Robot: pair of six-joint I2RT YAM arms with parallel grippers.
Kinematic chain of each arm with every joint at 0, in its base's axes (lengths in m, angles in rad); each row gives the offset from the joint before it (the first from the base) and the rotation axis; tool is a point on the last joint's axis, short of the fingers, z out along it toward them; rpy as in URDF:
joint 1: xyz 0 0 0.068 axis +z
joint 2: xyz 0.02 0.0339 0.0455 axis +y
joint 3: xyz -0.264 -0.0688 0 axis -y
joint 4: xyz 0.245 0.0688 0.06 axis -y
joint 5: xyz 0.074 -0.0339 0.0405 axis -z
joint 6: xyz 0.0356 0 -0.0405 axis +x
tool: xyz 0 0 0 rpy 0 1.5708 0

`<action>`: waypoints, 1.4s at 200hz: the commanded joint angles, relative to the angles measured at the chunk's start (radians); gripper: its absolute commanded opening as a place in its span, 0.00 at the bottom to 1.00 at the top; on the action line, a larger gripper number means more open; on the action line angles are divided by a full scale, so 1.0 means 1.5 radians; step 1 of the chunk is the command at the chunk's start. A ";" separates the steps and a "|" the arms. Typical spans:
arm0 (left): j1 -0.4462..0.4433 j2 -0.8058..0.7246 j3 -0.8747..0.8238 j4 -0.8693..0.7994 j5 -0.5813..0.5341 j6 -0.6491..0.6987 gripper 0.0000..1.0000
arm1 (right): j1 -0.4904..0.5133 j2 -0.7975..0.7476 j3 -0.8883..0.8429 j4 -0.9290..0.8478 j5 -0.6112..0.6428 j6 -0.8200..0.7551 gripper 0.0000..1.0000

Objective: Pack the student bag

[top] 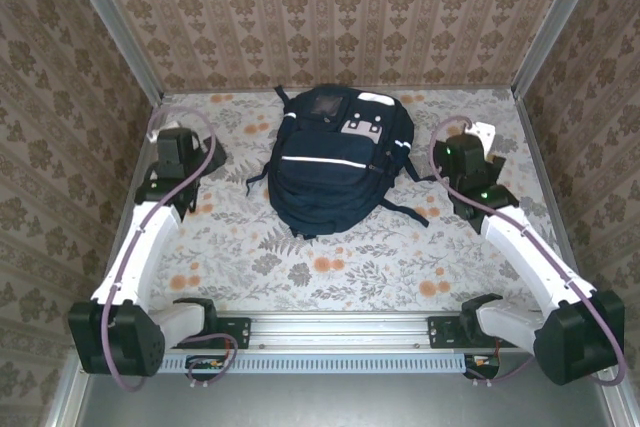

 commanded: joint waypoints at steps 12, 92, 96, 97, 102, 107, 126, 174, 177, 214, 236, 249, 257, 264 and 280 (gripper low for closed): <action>0.050 -0.017 -0.100 0.093 -0.175 0.078 1.00 | -0.049 -0.019 -0.115 0.167 0.070 -0.019 1.00; 0.087 0.044 -0.265 0.439 -0.066 0.229 1.00 | -0.064 0.122 -0.271 0.536 -0.069 -0.169 1.00; 0.087 0.049 -0.271 0.458 -0.059 0.240 1.00 | -0.065 0.124 -0.276 0.553 -0.080 -0.174 1.00; 0.087 0.050 -0.273 0.463 -0.057 0.243 1.00 | -0.065 0.125 -0.277 0.557 -0.082 -0.175 1.00; 0.087 0.056 -0.281 0.486 -0.050 0.254 1.00 | -0.067 0.128 -0.280 0.570 -0.097 -0.176 1.00; 0.087 0.063 -0.290 0.507 -0.038 0.268 1.00 | -0.070 0.131 -0.281 0.574 -0.113 -0.175 1.00; 0.088 0.082 -0.328 0.597 0.042 0.312 1.00 | -0.076 0.139 -0.285 0.597 -0.155 -0.181 1.00; 0.088 0.147 -0.389 0.790 0.198 0.327 1.00 | -0.092 0.170 -0.305 0.686 -0.238 -0.191 1.00; 0.087 0.152 -0.394 0.809 0.204 0.327 1.00 | -0.092 0.174 -0.307 0.693 -0.240 -0.192 1.00; 0.086 0.222 -0.399 0.880 0.202 0.327 1.00 | -0.099 0.246 -0.305 0.751 -0.254 -0.194 1.00; 0.086 0.261 -0.390 0.897 0.175 0.319 1.00 | -0.100 0.295 -0.292 0.778 -0.227 -0.185 1.00; 0.078 0.277 -0.383 0.898 0.159 0.323 1.00 | -0.101 0.286 -0.284 0.744 -0.217 -0.176 1.00; 0.071 0.280 -0.377 0.889 0.138 0.326 1.00 | -0.101 0.292 -0.281 0.748 -0.211 -0.176 1.00; 0.065 0.275 -0.366 0.862 0.114 0.322 1.00 | -0.101 0.290 -0.272 0.723 -0.212 -0.174 1.00; 0.041 0.282 -0.345 0.833 0.056 0.333 1.00 | -0.103 0.291 -0.267 0.718 -0.215 -0.172 1.00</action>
